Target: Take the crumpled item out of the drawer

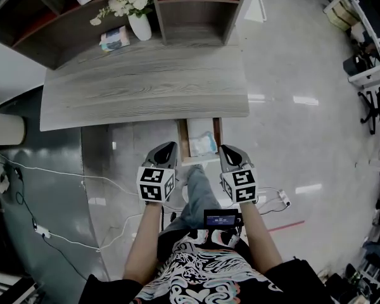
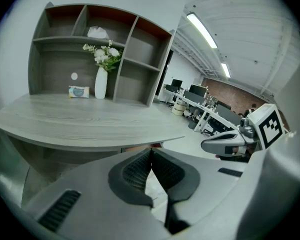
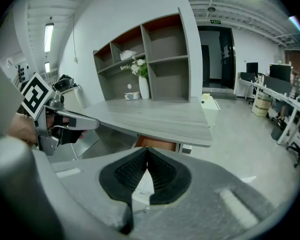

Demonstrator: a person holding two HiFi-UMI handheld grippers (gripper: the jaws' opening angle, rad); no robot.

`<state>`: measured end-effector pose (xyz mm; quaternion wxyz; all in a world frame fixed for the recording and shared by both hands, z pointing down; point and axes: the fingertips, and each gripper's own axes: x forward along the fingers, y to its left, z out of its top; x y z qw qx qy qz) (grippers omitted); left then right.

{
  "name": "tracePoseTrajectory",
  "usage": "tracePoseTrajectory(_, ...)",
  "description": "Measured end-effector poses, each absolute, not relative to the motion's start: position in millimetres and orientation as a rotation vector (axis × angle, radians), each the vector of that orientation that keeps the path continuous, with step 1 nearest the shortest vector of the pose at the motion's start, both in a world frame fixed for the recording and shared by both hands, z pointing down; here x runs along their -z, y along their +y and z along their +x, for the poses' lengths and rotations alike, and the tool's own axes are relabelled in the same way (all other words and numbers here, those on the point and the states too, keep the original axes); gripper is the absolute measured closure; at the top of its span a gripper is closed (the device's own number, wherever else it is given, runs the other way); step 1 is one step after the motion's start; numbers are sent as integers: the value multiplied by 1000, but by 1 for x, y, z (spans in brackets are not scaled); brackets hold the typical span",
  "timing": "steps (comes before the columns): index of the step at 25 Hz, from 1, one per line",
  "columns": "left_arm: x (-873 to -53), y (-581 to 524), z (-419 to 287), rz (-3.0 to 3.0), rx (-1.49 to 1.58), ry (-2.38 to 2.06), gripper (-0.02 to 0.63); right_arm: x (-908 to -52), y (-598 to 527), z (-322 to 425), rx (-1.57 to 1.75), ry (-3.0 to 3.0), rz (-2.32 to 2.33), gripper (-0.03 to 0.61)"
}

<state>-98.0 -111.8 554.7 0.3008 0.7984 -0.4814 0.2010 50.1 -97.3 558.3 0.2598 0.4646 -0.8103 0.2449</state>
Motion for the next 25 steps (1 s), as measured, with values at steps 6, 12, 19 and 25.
tracePoseTrajectory(6,-587,-107,-96,2068,-622,-1245,606,-591,-95,47,-659,-2148,1146,574)
tracePoseTrajectory(12,-621,-103,-90,2033,-695,-1190,606,-624,-100,35,-667,-2138,1033,572)
tracePoseTrajectory(19,-661,-86,-73,1996,-778,-1105,606,-657,-95,23,-602,-2109,876,562)
tracePoseTrajectory(25,-690,-76,-64,1972,-822,-1053,606,-685,-87,16,-596,-2082,777,551)
